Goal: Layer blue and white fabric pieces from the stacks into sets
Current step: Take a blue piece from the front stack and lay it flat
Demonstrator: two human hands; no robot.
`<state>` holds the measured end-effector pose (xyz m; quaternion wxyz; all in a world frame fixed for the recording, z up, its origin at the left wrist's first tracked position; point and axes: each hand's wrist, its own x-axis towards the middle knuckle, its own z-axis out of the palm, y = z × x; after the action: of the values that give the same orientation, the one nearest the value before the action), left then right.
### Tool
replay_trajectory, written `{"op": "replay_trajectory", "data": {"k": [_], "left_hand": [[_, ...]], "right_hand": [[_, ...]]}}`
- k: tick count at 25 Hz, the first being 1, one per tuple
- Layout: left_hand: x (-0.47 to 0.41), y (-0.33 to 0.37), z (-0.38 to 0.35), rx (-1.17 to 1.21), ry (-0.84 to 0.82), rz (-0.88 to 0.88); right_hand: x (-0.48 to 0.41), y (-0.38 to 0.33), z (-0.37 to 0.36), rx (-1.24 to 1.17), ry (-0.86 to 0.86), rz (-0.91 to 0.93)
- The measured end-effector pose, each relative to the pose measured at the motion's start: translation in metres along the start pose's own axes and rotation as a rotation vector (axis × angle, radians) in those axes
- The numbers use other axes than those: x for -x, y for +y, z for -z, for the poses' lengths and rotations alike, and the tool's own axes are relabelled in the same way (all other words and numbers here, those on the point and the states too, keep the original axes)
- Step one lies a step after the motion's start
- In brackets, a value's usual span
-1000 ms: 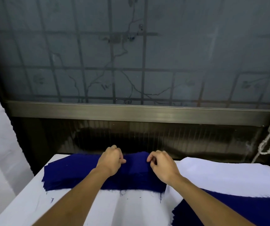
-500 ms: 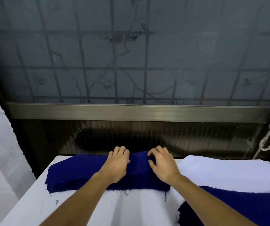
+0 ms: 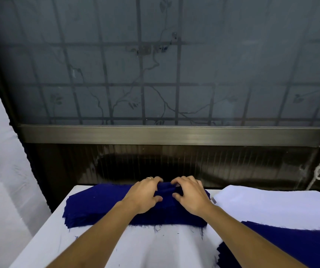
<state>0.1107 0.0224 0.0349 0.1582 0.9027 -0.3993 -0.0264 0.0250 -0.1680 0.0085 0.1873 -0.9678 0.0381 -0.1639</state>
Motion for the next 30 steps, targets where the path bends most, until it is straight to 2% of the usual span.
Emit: {"op": "replay_trajectory", "data": {"k": [5, 9, 13, 20, 28, 30], "left_hand": [[-0.003, 0.000, 0.014, -0.220, -0.115, 0.035], [0.004, 0.000, 0.021, 0.042, -0.049, -0.005], [0.009, 0.014, 0.025, 0.061, 0.071, -0.082], [0.038, -0.031, 0.065, -0.086, 0.031, 0.099], [0.089, -0.056, 0.094, -0.040, 0.234, 0.289], [0.096, -0.053, 0.100, 0.081, 0.330, 0.314]], "right_hand": [[0.003, 0.002, 0.013, 0.071, -0.076, -0.015], [0.009, 0.000, 0.019, -0.003, -0.108, -0.003], [0.004, -0.018, 0.025, -0.150, -0.007, 0.039], [0.018, 0.003, 0.052, -0.085, 0.086, -0.055], [0.053, 0.021, 0.088, -0.138, 0.277, -0.110], [0.064, 0.025, 0.098, -0.154, 0.317, -0.121]]}}
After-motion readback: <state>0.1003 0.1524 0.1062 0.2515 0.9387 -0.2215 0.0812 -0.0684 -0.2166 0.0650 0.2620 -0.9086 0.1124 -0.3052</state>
